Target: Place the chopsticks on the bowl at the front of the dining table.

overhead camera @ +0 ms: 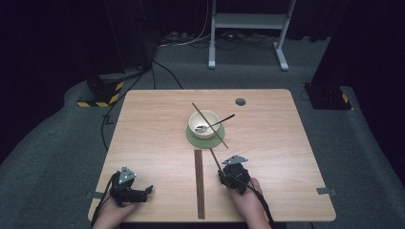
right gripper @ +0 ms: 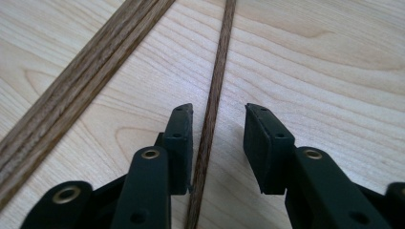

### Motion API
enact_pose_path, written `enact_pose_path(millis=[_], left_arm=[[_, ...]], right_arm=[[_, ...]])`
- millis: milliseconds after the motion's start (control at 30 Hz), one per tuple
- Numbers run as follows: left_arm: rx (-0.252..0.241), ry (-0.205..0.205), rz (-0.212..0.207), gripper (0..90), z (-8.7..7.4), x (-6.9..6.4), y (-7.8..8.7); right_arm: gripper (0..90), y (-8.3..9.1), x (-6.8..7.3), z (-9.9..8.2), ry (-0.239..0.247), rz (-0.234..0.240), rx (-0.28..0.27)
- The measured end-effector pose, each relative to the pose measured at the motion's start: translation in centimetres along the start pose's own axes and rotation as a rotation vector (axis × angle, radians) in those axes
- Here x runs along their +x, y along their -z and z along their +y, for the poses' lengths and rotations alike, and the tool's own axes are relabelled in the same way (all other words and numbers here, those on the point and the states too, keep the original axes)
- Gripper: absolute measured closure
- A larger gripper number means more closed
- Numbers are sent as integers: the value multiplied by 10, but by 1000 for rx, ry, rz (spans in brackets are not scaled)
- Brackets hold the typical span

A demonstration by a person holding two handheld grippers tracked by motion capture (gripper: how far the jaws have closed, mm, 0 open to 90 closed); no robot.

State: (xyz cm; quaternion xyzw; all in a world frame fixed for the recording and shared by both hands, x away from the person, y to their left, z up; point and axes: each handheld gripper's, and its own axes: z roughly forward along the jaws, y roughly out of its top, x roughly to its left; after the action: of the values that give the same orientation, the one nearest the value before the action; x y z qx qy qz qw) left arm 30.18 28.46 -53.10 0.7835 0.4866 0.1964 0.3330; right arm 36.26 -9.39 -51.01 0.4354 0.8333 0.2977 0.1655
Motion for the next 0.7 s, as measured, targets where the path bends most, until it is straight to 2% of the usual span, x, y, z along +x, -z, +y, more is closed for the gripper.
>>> enact_pose_path(millis=[233, 467, 533, 600, 700], left_arm=[[1, 0, 0, 9, 0, 0, 0], [0, 0, -1, 9, 0, 0, 0], [0, 0, 0, 10, 0, 0, 0], [0, 1, -1, 10, 0, 0, 0], [0, -2, -2, 10, 0, 0, 0]], right_arm=[[701, -1, -6, 4, -29, 35, 14], [832, -3, -5, 7, 11, 31, 17], [836, -3, -5, 6, 0, 30, 18], [843, -2, -6, 6, 2, 41, 26], [845, -2, -6, 7, 10, 33, 27]])
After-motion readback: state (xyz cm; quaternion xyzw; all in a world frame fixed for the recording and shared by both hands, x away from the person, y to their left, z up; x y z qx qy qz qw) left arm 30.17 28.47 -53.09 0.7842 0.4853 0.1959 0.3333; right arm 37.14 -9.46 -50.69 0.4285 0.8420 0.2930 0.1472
